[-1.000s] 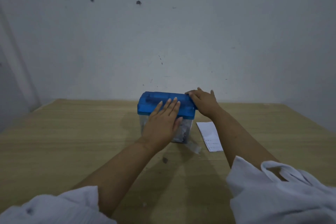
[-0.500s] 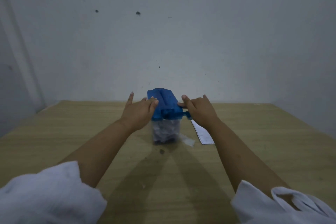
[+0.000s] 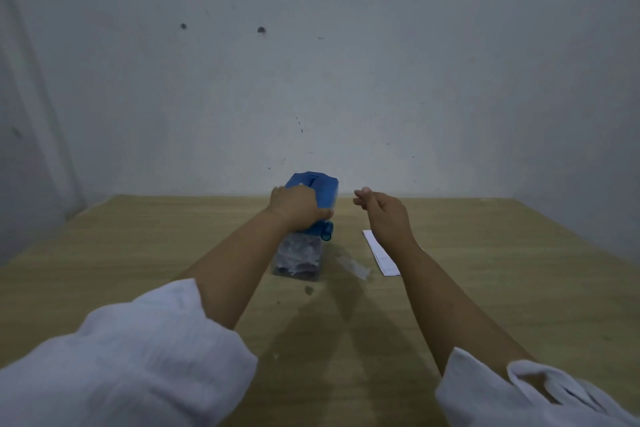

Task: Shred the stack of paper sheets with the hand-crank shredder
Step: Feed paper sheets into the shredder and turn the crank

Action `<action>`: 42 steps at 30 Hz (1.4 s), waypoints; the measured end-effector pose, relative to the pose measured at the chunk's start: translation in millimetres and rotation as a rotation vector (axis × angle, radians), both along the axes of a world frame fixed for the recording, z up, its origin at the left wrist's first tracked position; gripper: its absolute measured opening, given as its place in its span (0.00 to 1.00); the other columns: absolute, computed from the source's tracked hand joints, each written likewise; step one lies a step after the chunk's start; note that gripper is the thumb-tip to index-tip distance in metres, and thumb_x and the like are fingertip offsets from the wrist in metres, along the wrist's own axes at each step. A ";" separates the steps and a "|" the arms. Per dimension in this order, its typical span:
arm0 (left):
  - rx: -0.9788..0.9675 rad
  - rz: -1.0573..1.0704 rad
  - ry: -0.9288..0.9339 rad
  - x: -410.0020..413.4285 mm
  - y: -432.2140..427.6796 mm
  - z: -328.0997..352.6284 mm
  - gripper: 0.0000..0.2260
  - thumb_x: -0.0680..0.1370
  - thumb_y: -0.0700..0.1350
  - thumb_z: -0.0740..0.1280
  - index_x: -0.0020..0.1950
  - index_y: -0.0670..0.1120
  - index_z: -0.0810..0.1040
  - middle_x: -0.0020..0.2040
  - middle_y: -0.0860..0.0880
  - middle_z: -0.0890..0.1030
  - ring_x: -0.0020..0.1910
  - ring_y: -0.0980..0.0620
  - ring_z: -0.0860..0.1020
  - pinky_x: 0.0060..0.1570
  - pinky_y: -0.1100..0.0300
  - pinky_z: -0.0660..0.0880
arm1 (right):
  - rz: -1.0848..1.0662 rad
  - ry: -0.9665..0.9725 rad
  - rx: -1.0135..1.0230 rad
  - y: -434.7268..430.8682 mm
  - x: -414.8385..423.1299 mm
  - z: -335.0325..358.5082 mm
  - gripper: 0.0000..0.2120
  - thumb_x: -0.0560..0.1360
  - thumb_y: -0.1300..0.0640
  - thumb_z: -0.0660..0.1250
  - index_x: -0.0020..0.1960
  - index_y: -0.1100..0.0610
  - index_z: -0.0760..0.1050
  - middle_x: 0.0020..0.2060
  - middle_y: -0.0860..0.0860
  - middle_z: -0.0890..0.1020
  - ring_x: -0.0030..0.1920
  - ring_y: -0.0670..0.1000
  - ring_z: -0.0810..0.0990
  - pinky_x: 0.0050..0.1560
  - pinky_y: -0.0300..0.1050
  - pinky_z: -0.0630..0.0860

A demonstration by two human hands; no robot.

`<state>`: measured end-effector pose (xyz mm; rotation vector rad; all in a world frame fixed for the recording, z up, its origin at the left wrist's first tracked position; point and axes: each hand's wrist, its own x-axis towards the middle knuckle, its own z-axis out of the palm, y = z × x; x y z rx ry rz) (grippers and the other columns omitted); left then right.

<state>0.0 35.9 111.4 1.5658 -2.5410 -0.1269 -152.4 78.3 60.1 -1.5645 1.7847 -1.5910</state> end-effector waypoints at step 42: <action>0.012 -0.364 0.257 -73.4 31.0 -128.7 0.29 0.82 0.54 0.53 0.78 0.48 0.42 0.78 0.52 0.46 0.76 0.56 0.46 0.70 0.65 0.42 | -0.461 0.383 0.349 -12.6 -96.5 -84.6 0.14 0.78 0.56 0.61 0.62 0.56 0.75 0.63 0.55 0.72 0.63 0.58 0.68 0.58 0.49 0.65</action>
